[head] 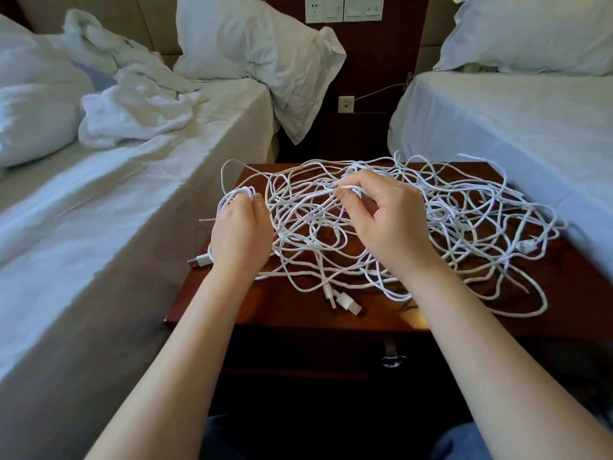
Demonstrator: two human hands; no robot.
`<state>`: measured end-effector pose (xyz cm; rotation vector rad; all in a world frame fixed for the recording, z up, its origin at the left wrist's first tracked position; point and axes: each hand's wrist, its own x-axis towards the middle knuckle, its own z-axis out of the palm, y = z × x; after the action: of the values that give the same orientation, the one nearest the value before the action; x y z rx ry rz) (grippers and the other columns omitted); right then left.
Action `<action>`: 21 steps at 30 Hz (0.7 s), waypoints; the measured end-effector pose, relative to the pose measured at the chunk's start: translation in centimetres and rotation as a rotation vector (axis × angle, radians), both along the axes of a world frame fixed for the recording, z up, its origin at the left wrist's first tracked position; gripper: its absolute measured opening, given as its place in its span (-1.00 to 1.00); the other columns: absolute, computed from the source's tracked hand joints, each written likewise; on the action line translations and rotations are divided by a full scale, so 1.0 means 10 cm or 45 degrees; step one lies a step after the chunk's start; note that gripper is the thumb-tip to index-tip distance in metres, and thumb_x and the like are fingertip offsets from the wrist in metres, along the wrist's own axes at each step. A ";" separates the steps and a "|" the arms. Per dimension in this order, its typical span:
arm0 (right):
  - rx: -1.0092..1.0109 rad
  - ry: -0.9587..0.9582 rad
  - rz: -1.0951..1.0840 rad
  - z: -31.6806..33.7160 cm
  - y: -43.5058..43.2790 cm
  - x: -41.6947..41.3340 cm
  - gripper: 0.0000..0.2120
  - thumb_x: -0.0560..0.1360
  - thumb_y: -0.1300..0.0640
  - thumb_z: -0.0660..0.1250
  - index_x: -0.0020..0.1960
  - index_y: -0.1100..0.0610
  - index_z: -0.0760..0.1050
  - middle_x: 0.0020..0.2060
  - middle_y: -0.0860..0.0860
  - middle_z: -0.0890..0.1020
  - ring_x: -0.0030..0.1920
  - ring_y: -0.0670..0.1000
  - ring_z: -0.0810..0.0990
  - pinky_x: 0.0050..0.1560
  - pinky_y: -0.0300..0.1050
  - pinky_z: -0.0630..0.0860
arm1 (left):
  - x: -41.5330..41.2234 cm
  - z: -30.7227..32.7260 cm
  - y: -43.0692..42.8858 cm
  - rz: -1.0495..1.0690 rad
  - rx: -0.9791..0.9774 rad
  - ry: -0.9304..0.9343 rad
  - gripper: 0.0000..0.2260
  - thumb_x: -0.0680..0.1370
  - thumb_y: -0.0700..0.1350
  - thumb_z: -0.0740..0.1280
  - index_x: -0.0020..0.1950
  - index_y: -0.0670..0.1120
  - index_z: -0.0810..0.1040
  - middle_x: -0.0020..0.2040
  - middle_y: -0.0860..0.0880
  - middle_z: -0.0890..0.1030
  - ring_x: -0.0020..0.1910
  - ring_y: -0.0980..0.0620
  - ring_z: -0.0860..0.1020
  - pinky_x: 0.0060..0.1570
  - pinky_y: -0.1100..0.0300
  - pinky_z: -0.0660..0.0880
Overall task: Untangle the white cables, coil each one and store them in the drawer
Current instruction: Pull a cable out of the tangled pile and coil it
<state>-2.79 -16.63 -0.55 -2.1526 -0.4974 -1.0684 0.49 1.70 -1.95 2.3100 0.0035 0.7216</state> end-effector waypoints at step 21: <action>-0.133 -0.192 -0.477 -0.05 0.00 0.12 -0.80 0.62 0.15 0.20 -0.09 0.20 0.54 -0.40 -0.07 0.46 -0.35 -0.07 0.33 -0.45 -0.33 0.05 | -0.45 0.32 -0.23 -1.174 -0.176 0.840 -0.56 0.67 -0.08 0.06 -0.38 -0.21 0.36 -0.59 0.09 0.29 -0.58 0.14 0.24 -0.47 0.36 0.24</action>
<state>-1.59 -16.66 -1.08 -2.3250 -0.2234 -1.4441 -4.03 -0.62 1.25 1.9938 -0.6353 -0.4847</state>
